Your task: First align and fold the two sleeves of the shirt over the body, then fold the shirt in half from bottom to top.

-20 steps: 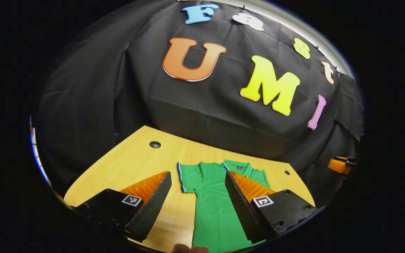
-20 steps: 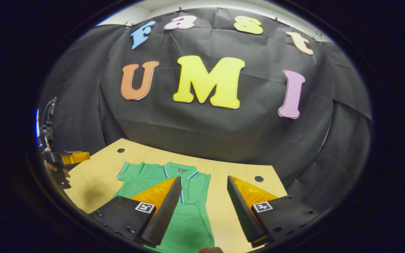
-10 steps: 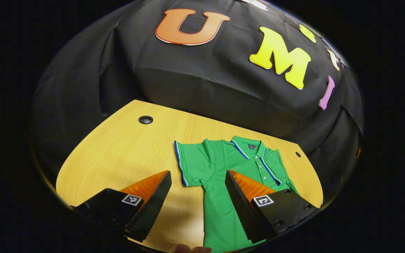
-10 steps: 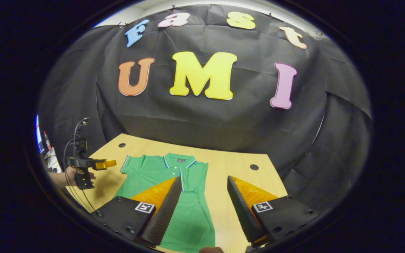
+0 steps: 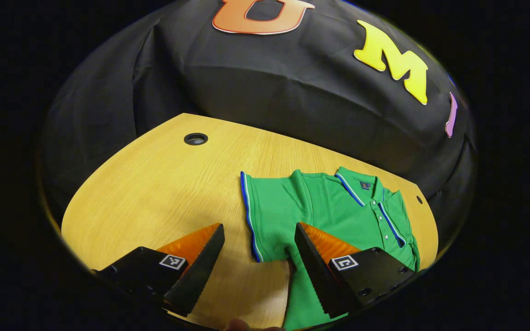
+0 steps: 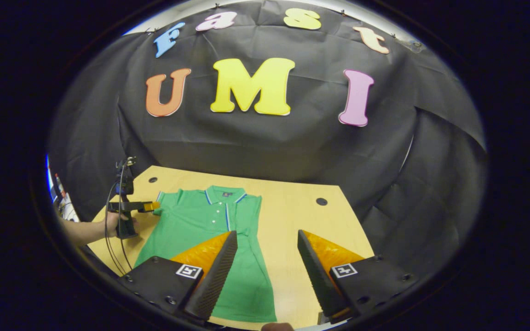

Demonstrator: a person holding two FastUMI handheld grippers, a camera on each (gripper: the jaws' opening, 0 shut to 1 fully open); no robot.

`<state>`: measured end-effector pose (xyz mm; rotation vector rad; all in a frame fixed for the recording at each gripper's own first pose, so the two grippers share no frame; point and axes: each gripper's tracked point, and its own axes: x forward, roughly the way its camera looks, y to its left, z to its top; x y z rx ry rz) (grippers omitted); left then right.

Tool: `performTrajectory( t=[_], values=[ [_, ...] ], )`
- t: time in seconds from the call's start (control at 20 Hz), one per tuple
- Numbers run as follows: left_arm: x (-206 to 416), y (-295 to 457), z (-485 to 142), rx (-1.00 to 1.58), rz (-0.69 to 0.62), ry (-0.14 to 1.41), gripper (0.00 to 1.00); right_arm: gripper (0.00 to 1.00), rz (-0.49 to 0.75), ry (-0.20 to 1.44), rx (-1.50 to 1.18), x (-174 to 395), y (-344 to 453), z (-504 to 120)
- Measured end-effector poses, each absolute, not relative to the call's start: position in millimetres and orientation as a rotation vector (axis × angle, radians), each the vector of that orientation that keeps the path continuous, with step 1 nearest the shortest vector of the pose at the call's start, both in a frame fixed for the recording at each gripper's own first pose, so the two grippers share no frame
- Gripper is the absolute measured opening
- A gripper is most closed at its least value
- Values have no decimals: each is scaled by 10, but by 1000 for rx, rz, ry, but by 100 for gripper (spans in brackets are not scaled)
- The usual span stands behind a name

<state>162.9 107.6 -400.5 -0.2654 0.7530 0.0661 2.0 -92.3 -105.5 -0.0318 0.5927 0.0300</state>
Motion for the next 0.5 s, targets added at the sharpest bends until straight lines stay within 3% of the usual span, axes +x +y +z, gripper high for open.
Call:
performTrajectory(
  t=[0.45,0.5],
  values=[
    [1688,1134,-4174,-209,120,774,81,84,-12,615,-2,44,-1085,-1221],
    [1692,1146,-4214,-173,138,776,88,84,-12,614,-2,51,-1095,-1236]
  ],
)
